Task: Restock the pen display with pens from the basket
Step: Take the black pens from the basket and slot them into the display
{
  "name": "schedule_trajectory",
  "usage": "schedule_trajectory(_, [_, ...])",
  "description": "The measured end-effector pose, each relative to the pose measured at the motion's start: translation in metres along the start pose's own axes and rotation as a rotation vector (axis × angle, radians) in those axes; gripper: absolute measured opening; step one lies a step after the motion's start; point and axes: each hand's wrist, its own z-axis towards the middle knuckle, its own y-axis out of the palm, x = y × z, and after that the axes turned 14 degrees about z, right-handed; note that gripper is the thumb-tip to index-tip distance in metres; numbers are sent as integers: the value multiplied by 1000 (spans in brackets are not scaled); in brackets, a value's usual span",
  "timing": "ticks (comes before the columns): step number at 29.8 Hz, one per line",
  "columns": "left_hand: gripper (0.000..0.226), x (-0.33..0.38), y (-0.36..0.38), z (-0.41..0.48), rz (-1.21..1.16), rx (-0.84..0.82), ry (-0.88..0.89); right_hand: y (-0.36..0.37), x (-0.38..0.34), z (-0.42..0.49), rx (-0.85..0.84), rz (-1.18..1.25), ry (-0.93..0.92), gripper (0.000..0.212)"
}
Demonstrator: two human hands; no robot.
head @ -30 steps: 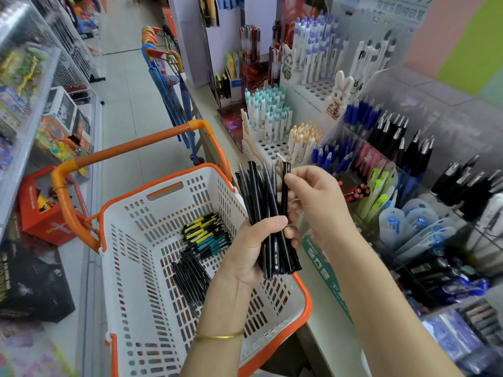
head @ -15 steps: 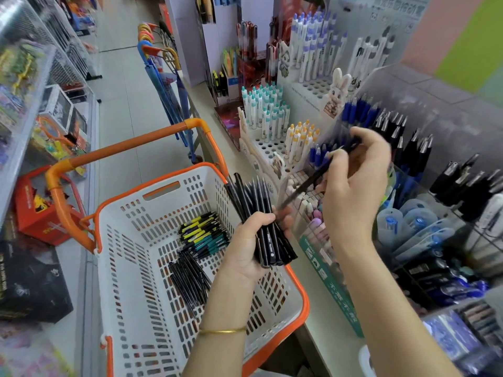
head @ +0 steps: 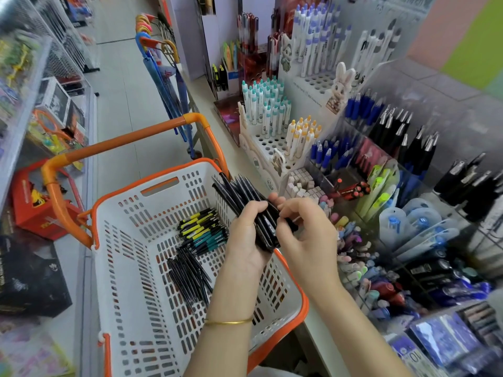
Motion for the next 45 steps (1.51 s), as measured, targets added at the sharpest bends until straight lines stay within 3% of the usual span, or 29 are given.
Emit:
schedule_trajectory(2, [17, 1, -2, 1, 63, 23, 3, -2, -1, 2, -49, 39, 34, 6])
schedule_trajectory(6, [7, 0, -2, -3, 263, 73, 46, -5, -4, 18, 14, 102, 133, 11])
schedule_trajectory(8, [14, -2, 0, -6, 324, 72, 77, -6, -9, 36, -5, 49, 153, 15])
schedule_trajectory(10, [25, -5, 3, -7, 379, 46, 141, -6, -16, 55, -140, 27, 186, 19])
schedule_trajectory(13, [21, -7, 5, -10, 465, -32, 236, -3, -26, 72, -354, 28, 226, 29])
schedule_trajectory(17, [23, -8, 2, -10, 498, -56, 255, 0, -26, 80, -409, 14, 228, 29])
schedule_trajectory(34, [32, -14, 9, -12, 364, -108, 159, 4, -17, 70, -129, 328, 529, 18])
schedule_trajectory(40, [52, -11, 6, -11, 355, -121, 148, 7, -13, 68, -52, 290, 524, 17])
schedule_trajectory(45, [52, -15, 5, -10, 316, -147, 130, 13, -11, 66, 35, 256, 527, 19])
